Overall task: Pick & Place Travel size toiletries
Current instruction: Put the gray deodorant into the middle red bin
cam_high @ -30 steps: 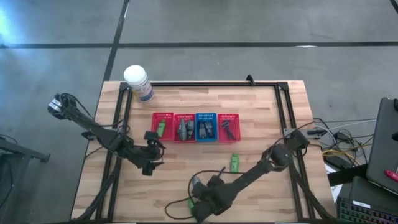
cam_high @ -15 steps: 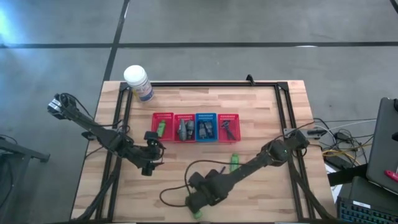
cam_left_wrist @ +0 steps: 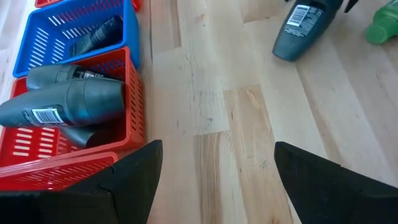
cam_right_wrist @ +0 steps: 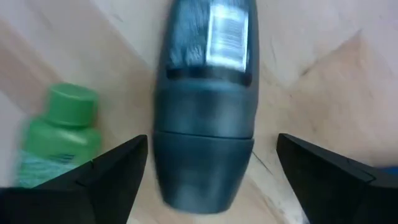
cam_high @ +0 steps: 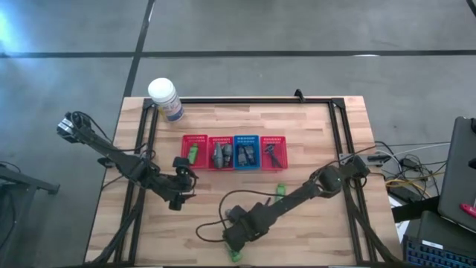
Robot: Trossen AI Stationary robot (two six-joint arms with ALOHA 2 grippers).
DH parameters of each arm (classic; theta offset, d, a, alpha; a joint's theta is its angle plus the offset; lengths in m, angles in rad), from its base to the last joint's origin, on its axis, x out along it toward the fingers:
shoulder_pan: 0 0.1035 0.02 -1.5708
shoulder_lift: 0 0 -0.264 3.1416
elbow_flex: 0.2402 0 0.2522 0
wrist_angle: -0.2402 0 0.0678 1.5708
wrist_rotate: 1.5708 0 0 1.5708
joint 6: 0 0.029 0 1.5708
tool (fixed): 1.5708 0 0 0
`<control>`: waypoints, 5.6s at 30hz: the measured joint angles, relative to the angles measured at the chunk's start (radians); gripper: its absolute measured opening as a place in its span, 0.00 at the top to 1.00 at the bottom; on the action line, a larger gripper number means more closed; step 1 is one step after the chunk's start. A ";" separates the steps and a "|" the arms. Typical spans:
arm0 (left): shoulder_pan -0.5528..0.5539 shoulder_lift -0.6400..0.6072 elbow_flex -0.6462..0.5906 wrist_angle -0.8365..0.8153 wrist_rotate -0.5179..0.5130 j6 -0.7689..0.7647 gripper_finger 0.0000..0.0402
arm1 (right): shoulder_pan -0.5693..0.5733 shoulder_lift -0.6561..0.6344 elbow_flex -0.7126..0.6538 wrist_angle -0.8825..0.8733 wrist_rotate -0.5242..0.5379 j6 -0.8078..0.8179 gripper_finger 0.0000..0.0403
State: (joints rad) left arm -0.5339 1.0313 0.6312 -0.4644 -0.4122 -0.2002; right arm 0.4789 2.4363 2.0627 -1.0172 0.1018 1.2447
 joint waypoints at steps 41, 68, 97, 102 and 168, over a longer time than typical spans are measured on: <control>0.000 0.000 -0.016 -0.001 0.000 0.010 0.22 | -0.040 0.032 0.038 0.047 0.031 -0.099 0.50; -0.021 0.043 -0.029 0.559 0.003 0.809 0.22 | -0.188 -0.256 0.037 0.116 -0.153 -0.379 0.50; -0.008 0.248 0.019 0.794 0.002 0.923 0.61 | -0.207 -0.259 0.052 0.169 -0.206 -0.399 0.50; -0.007 0.248 0.019 0.794 -0.009 0.928 0.64 | -0.215 -0.260 0.053 0.168 -0.230 -0.399 0.50; 0.000 0.203 0.004 0.928 0.105 1.108 0.50 | -0.260 -0.316 0.048 0.102 -0.365 -0.612 0.50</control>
State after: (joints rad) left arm -0.5341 1.2339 0.6354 0.4640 -0.3077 0.9075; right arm 0.2188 2.1201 2.1102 -0.9151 -0.2629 0.6329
